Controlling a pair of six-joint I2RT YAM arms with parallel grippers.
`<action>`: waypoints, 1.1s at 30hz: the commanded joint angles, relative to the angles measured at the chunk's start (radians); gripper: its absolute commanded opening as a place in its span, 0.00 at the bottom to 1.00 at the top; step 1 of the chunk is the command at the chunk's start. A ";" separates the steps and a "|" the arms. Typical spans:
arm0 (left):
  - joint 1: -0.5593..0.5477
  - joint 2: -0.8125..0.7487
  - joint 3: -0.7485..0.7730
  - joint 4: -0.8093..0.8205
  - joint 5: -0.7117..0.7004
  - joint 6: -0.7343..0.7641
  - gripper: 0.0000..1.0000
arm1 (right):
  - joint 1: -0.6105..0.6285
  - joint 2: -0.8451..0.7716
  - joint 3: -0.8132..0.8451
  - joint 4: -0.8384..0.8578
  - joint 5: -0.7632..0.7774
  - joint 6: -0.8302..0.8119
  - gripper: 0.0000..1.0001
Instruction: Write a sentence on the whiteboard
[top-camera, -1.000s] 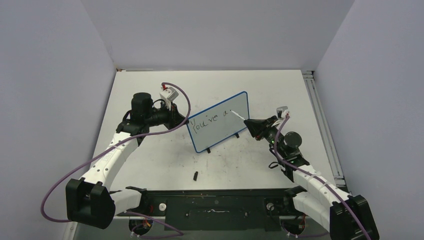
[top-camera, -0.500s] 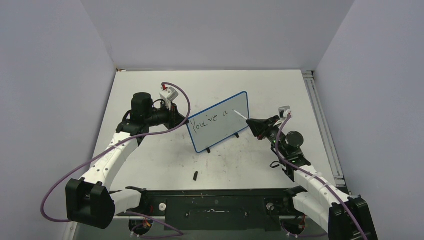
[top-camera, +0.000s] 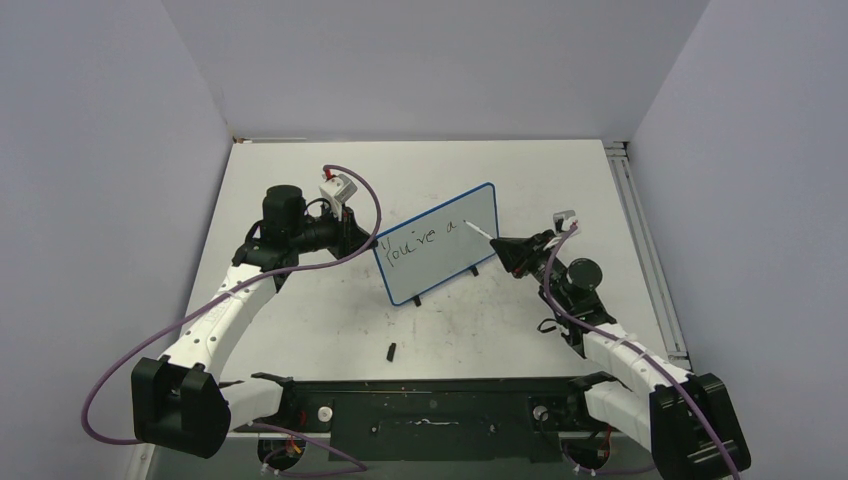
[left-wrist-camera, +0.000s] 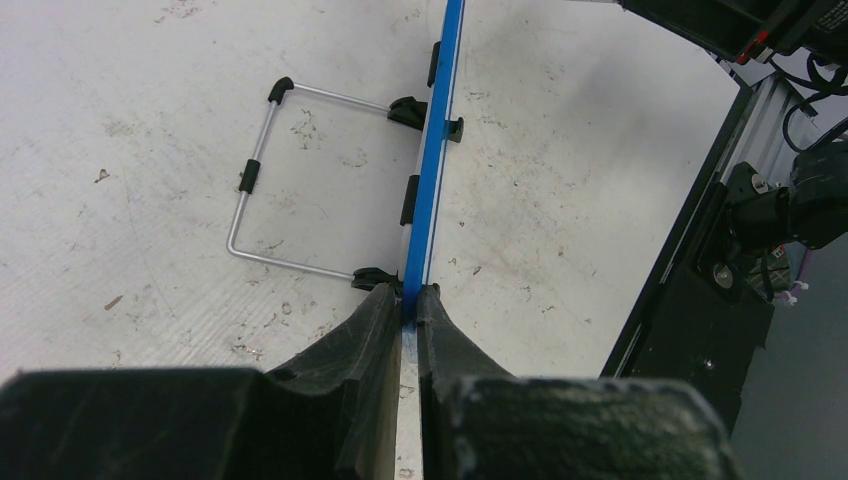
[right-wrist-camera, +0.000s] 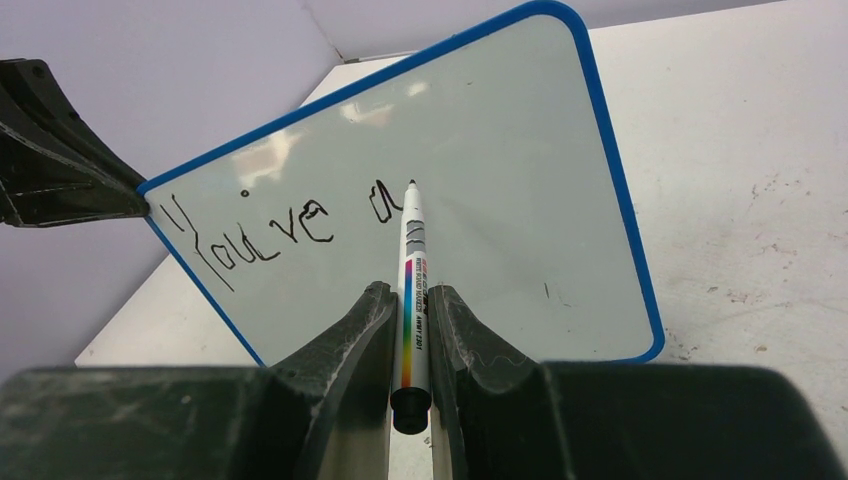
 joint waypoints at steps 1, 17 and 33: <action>0.004 -0.012 0.007 -0.013 0.013 -0.011 0.00 | -0.003 0.029 0.045 0.098 -0.010 0.000 0.05; 0.003 -0.006 0.008 -0.014 0.015 -0.010 0.00 | -0.004 0.096 0.066 0.153 -0.009 0.005 0.05; 0.003 -0.008 0.009 -0.015 0.016 -0.010 0.00 | -0.004 0.096 0.020 0.115 0.017 -0.011 0.05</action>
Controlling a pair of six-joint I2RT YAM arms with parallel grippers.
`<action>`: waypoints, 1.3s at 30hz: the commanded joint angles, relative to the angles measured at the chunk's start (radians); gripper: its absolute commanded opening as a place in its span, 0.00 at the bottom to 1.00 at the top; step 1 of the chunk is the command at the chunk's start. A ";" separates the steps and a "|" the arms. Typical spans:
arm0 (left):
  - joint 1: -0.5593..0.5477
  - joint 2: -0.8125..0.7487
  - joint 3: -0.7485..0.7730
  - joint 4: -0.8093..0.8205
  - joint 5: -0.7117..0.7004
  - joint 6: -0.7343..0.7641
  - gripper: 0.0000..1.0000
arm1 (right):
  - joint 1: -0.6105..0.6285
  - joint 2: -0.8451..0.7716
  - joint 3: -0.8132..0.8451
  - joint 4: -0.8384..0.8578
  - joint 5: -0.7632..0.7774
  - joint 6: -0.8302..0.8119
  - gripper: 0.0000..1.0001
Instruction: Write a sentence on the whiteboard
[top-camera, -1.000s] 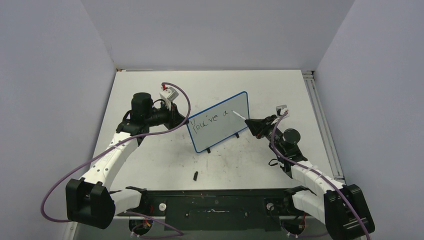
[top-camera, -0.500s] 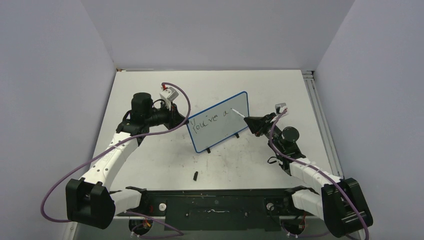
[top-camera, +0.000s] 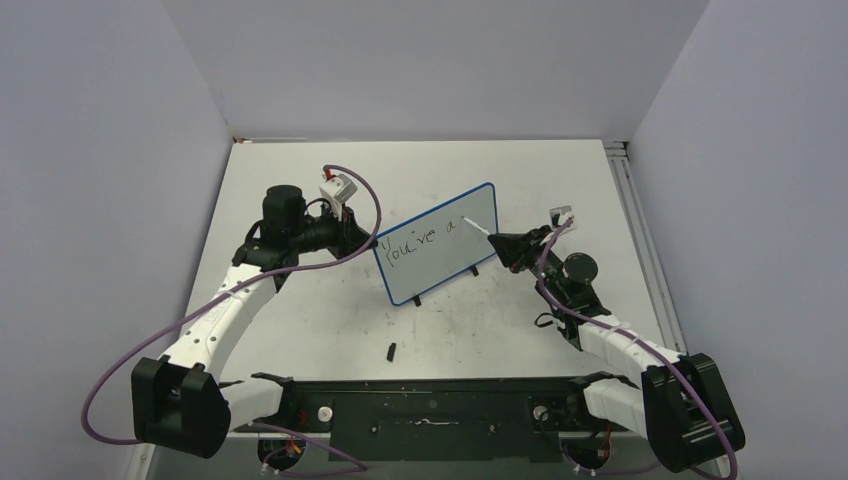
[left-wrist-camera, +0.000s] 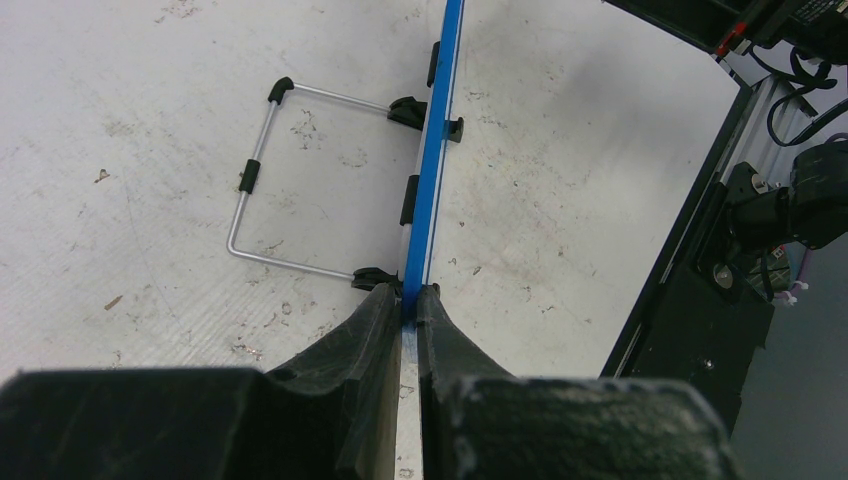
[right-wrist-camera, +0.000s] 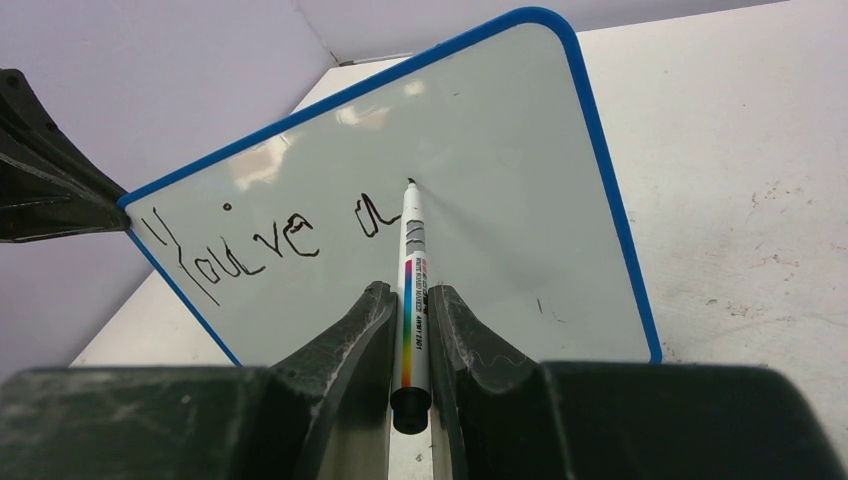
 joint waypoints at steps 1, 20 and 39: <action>0.004 -0.007 0.008 -0.013 0.016 -0.010 0.00 | -0.003 -0.012 -0.012 0.041 0.014 -0.012 0.05; 0.003 -0.007 0.010 -0.013 0.018 -0.012 0.00 | -0.004 -0.031 0.021 0.015 0.033 -0.025 0.05; 0.004 -0.008 0.012 -0.012 0.018 -0.012 0.00 | -0.003 -0.025 0.023 0.009 0.034 -0.033 0.05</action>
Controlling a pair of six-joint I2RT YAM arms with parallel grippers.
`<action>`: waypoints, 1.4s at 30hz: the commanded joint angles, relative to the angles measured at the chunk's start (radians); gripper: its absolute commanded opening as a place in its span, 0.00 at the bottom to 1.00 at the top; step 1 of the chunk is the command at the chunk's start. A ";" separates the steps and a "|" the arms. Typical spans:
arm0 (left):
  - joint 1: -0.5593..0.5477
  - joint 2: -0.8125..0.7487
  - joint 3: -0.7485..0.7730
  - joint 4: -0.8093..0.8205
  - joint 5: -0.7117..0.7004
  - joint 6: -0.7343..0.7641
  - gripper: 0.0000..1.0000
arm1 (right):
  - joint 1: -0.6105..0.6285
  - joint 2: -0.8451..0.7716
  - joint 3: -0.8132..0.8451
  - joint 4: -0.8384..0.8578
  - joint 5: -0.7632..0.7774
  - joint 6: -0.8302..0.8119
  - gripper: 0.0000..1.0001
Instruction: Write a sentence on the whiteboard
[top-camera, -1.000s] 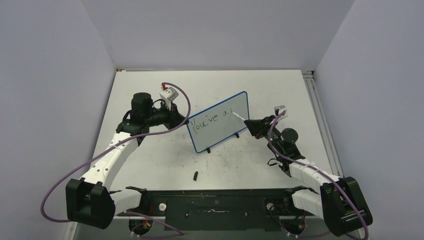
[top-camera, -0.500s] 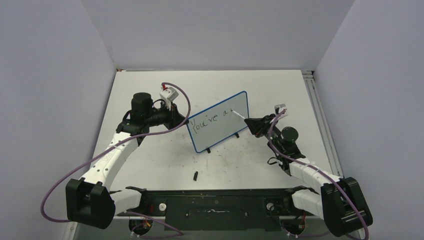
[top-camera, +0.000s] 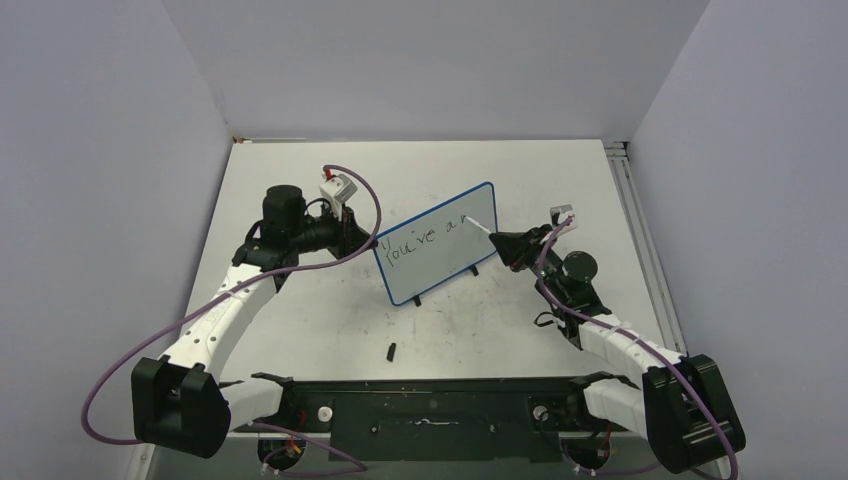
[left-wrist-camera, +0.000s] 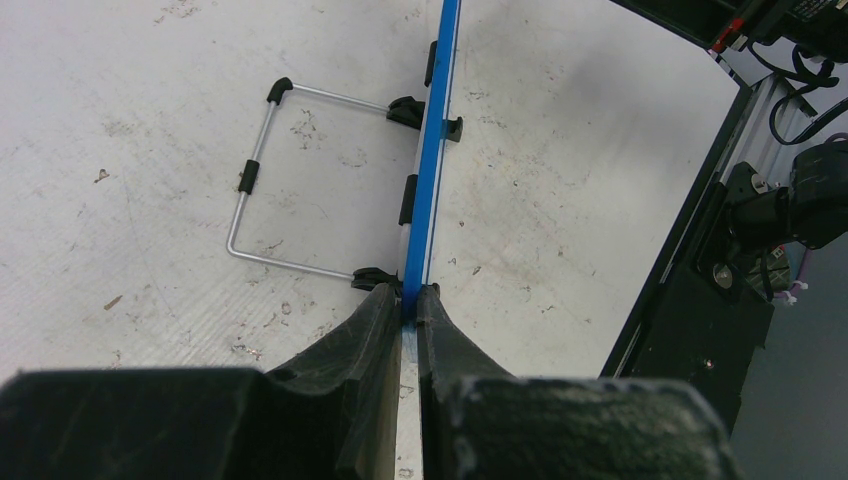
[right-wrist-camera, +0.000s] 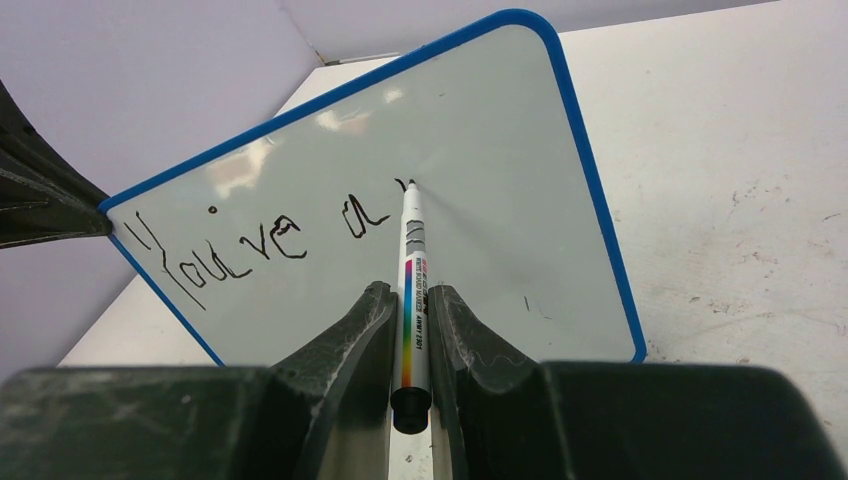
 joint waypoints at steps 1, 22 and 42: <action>0.003 -0.007 0.011 -0.012 0.019 -0.012 0.00 | -0.003 -0.022 0.005 0.038 0.010 -0.014 0.05; 0.003 -0.006 0.012 -0.010 0.020 -0.012 0.00 | -0.003 -0.035 -0.005 0.018 0.019 -0.025 0.05; 0.003 -0.004 0.011 -0.010 0.022 -0.013 0.00 | -0.001 -0.045 0.025 0.047 0.012 -0.001 0.05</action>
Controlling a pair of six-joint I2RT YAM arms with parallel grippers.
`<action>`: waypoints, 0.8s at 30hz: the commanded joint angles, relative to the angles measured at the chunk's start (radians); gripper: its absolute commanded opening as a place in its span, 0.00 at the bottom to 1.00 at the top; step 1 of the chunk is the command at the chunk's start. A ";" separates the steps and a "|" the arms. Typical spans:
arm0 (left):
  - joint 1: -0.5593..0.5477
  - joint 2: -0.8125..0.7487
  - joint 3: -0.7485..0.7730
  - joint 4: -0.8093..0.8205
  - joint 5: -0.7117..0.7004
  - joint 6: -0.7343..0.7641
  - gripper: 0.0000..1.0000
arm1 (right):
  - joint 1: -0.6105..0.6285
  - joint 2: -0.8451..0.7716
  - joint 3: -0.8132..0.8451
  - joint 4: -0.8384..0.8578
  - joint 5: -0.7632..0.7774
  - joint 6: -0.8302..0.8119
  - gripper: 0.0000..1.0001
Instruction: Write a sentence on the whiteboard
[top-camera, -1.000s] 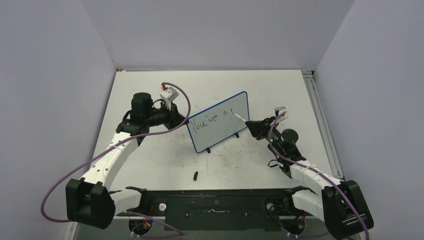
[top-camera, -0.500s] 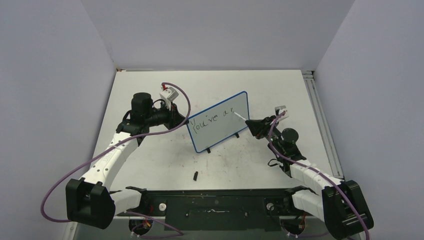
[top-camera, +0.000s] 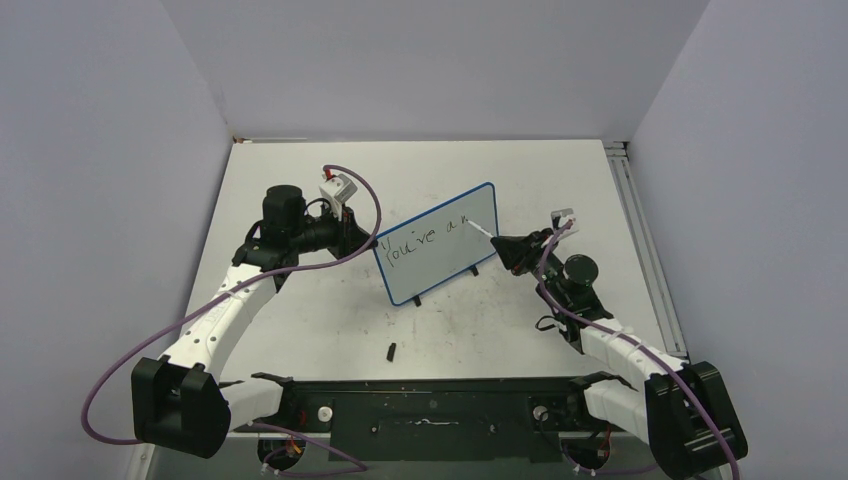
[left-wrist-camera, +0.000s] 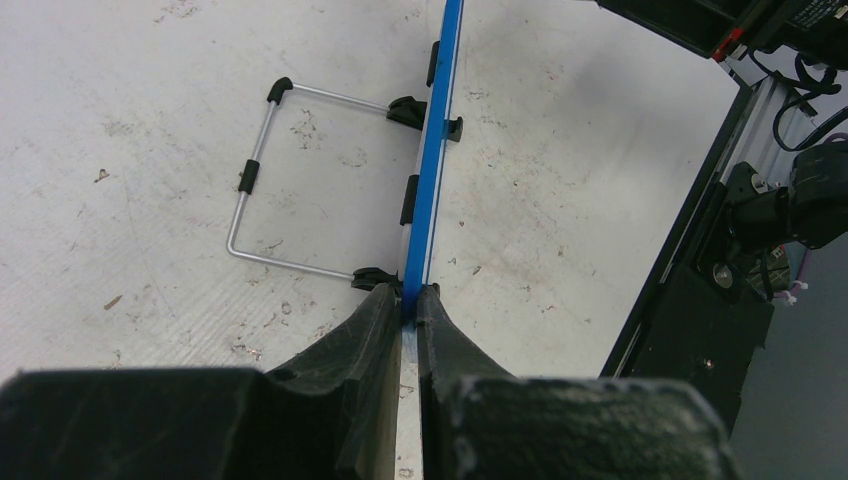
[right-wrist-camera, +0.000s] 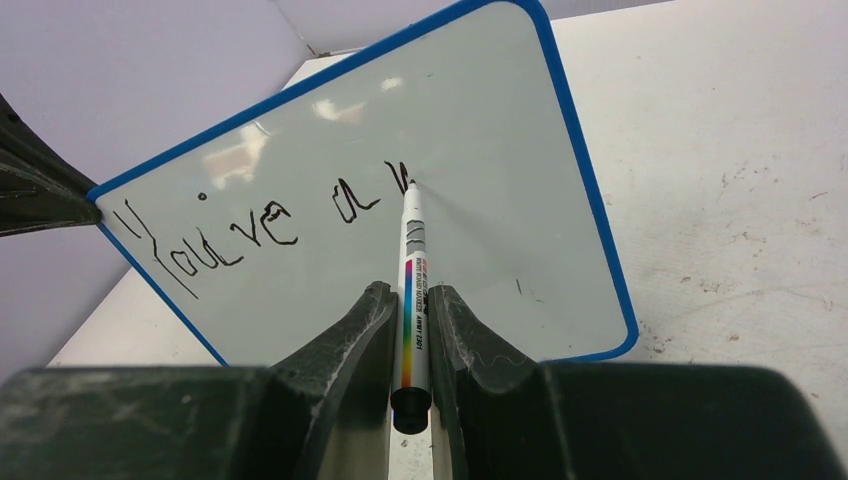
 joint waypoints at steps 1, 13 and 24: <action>0.003 -0.005 0.011 -0.010 0.022 -0.013 0.00 | -0.001 -0.008 0.054 0.083 0.001 0.006 0.05; 0.003 -0.005 0.011 -0.010 0.021 -0.013 0.00 | 0.001 0.025 0.066 0.097 -0.002 0.005 0.05; 0.003 -0.005 0.011 -0.011 0.021 -0.013 0.00 | 0.004 0.020 0.022 0.085 0.010 0.002 0.05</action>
